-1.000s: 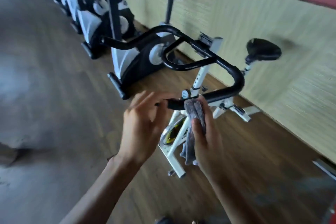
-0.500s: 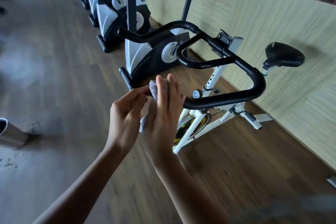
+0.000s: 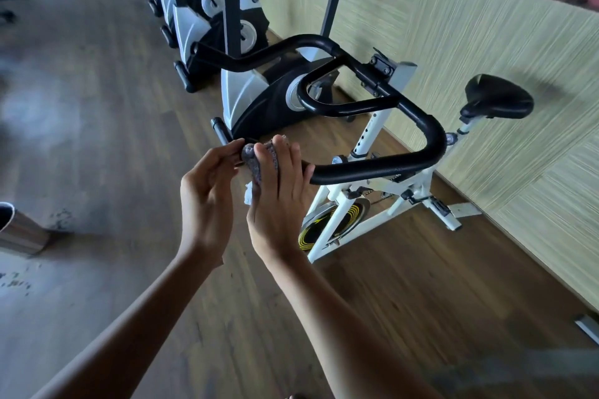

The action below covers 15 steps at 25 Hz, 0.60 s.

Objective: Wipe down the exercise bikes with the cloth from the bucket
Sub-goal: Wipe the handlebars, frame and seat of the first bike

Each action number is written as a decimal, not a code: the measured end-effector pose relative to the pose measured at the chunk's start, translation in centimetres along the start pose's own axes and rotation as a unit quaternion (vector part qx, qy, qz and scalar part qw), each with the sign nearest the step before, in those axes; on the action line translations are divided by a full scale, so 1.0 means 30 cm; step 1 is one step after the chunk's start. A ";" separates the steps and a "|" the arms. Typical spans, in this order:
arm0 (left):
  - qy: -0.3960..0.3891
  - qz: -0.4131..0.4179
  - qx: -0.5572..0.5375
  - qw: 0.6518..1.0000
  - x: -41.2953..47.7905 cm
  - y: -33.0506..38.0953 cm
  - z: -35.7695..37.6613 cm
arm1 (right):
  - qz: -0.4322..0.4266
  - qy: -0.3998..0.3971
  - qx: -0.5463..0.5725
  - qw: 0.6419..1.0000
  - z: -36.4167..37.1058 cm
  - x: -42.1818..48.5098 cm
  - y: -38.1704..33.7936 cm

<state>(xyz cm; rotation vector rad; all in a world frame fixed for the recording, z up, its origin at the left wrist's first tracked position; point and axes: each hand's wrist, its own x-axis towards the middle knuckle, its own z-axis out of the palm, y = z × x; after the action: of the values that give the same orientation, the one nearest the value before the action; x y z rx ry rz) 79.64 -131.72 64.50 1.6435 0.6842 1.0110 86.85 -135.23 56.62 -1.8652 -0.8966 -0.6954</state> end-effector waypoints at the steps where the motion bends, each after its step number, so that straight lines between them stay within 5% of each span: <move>1: 0.011 0.007 0.023 1.000 -0.012 -0.006 0.011 | 0.000 -0.009 0.002 1.000 -0.008 -0.003 0.020; 5: 0.084 0.158 0.289 0.940 -0.064 -0.060 0.041 | 0.005 -0.051 -0.013 0.999 -0.042 -0.021 0.105; 8: 0.025 0.280 0.411 0.867 -0.104 -0.091 0.077 | 0.011 -0.051 -0.038 0.998 -0.071 -0.037 0.181; 12: -0.027 0.291 0.511 0.809 -0.138 -0.134 0.138 | -0.033 -0.062 -0.067 0.995 -0.119 -0.033 0.283; 15: -0.021 0.258 0.549 0.795 -0.150 -0.147 0.185 | -0.057 -0.089 -0.026 0.994 -0.149 -0.014 0.337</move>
<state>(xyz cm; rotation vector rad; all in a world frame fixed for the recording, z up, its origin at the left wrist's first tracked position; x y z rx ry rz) 82.53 -136.77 58.45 2.9940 0.8877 0.9772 94.42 -142.52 53.17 -1.9563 -1.1164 -0.6337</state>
